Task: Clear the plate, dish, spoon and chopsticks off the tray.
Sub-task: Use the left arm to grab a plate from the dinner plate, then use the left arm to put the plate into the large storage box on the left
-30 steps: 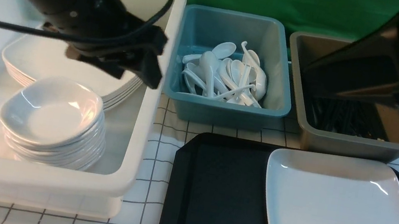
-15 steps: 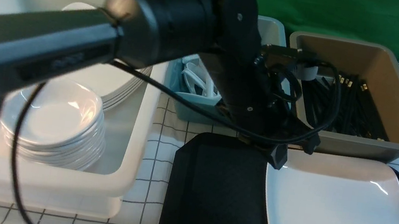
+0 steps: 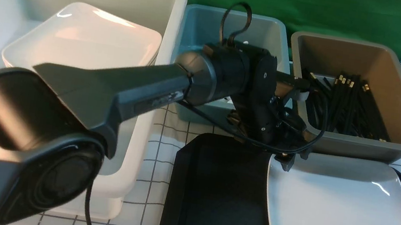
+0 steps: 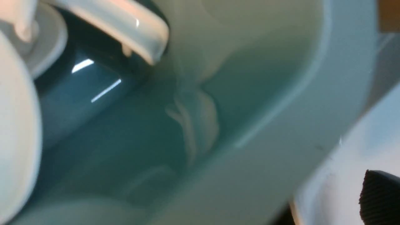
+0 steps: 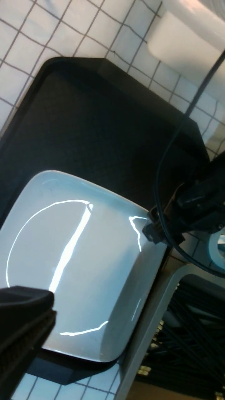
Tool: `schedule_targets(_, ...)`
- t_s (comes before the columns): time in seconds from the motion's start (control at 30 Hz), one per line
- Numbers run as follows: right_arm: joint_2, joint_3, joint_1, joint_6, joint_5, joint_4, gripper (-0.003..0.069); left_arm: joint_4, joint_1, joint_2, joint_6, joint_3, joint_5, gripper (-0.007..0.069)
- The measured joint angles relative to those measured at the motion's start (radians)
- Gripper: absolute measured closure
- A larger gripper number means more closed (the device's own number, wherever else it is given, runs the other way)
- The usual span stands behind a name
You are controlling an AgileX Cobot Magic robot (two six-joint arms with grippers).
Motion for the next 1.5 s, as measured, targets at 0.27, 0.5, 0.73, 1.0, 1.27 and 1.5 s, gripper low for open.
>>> schedule_targets(0.27,0.000,0.000,0.000,0.000,0.000,0.000,0.0650,-0.091,0.000,0.030,0.027,-0.004,-0.024,0.0163)
schedule_targets(0.5,0.000,0.000,0.000,-0.001,0.000,-0.001,0.0650,-0.188,0.003,0.036,0.086,-0.005,0.005,0.0503)
schedule_targets(0.73,0.000,0.000,0.000,-0.015,0.000,-0.001,0.0650,-0.184,0.002,-0.041,0.143,-0.007,0.103,0.0543)
schedule_targets(1.0,-0.018,0.001,0.000,-0.024,-0.017,-0.001,0.0650,-0.142,-0.001,-0.259,0.252,-0.007,0.212,0.0613)
schedule_targets(1.27,-0.080,0.001,0.000,-0.024,-0.097,0.013,0.0650,-0.007,0.011,-0.423,0.250,-0.003,0.252,0.0610)
schedule_targets(1.5,-0.076,0.001,0.000,-0.080,-0.146,0.110,0.0650,-0.008,0.258,-0.650,0.216,-0.002,0.182,0.0609)
